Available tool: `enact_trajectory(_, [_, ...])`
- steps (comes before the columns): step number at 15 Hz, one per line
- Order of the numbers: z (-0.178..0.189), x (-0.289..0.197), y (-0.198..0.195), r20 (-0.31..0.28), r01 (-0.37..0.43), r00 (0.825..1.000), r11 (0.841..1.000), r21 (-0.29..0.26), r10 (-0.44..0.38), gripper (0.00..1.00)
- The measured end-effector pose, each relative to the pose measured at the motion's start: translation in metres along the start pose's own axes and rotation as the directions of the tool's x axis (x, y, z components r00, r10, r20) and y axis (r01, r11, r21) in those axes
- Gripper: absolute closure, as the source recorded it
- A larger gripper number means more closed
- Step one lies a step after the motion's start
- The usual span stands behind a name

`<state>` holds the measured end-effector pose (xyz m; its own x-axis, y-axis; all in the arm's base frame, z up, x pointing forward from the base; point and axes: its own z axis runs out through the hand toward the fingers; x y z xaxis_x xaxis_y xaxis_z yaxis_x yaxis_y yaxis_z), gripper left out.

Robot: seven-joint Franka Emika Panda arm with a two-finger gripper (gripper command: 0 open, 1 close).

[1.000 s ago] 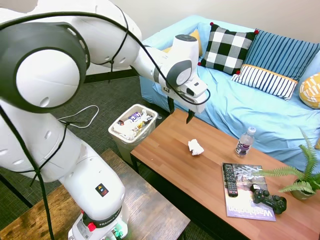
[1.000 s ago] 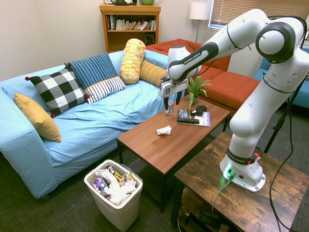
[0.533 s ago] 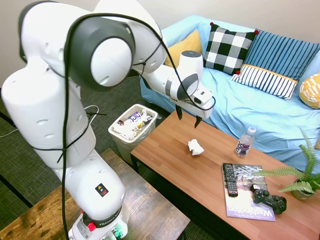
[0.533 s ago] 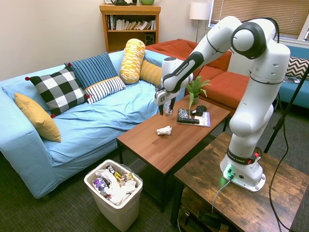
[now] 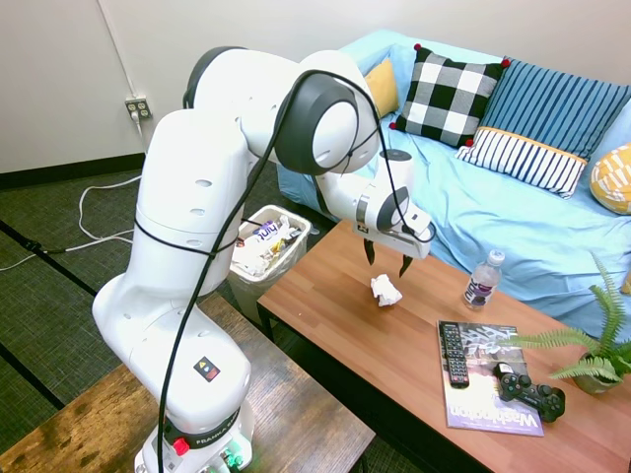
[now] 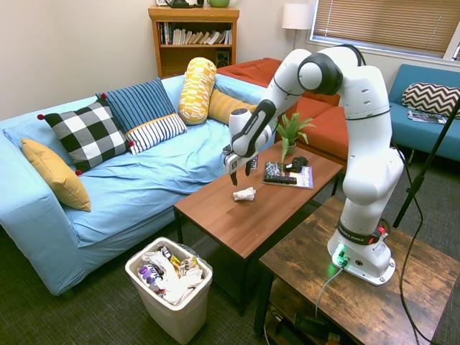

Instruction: Throw the tissue in the trash bin

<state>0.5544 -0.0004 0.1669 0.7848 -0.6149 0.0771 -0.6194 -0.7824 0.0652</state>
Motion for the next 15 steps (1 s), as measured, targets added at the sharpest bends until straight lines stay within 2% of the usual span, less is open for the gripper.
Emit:
enact_trajectory(4, [0.027, 0.003, 0.004, 0.008, 0.057, 0.998, 0.998, -0.008, -0.057, 0.00])
enact_trajectory(10, [0.056, -0.004, 0.004, 0.045, 0.079, 0.996, 0.997, -0.009, -0.079, 0.00])
enact_trajectory(11, [0.059, -0.003, 0.002, 0.049, 0.077, 0.996, 0.997, -0.007, -0.077, 1.00])
enact_trajectory(15, [0.069, 0.000, -0.002, 0.065, 0.067, 0.996, 0.998, 0.007, -0.067, 1.00])
